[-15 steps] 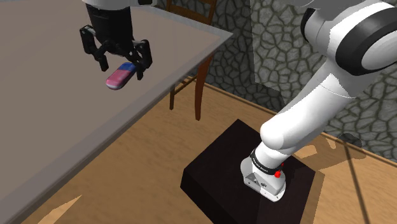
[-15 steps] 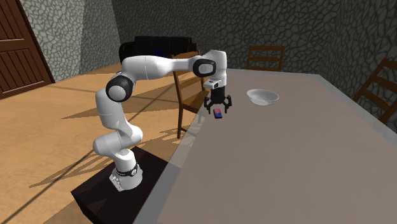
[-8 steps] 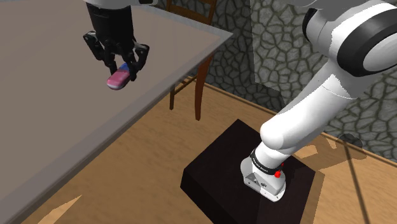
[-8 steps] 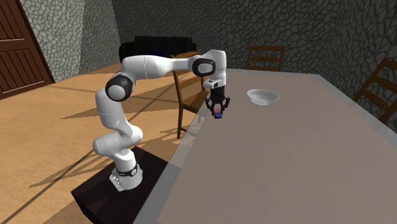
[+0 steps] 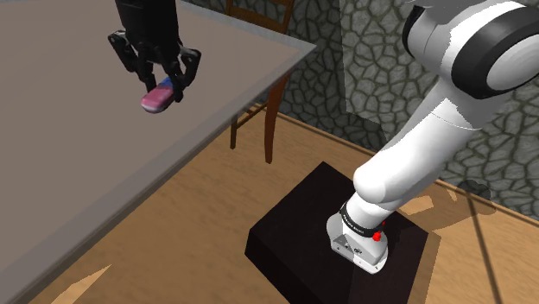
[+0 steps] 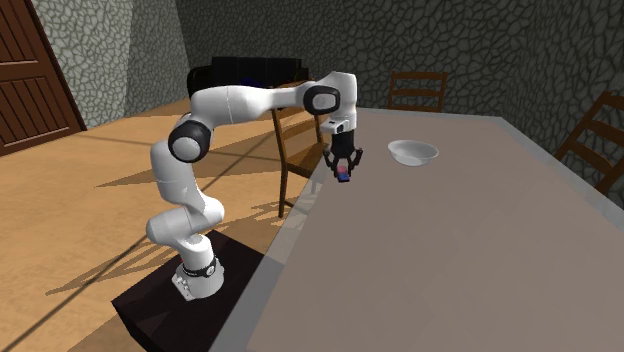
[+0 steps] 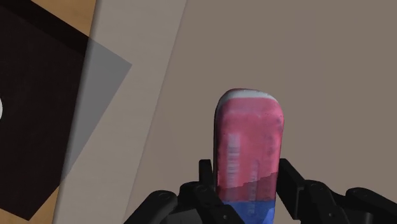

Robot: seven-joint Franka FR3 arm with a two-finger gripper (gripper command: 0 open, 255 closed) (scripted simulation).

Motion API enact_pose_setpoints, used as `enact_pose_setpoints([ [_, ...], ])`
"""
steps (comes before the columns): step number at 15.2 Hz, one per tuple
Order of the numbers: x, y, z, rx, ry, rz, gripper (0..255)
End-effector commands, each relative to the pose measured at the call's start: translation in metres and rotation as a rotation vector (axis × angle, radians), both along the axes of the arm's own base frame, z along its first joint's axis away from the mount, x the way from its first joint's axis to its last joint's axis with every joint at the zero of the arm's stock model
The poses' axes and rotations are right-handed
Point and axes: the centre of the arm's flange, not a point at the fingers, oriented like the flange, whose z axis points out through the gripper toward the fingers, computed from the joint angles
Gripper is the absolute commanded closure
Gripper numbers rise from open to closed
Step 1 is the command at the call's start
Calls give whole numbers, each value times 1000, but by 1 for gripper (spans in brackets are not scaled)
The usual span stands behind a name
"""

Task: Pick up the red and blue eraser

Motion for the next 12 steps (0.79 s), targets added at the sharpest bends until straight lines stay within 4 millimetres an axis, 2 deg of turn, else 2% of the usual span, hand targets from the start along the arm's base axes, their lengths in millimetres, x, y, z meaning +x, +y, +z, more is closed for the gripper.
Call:
enact_pose_setpoints([
  [1,0,0,10,0,0,0,255],
  [10,0,0,58,0,0,0,255],
  [12,0,0,59,0,0,0,255],
])
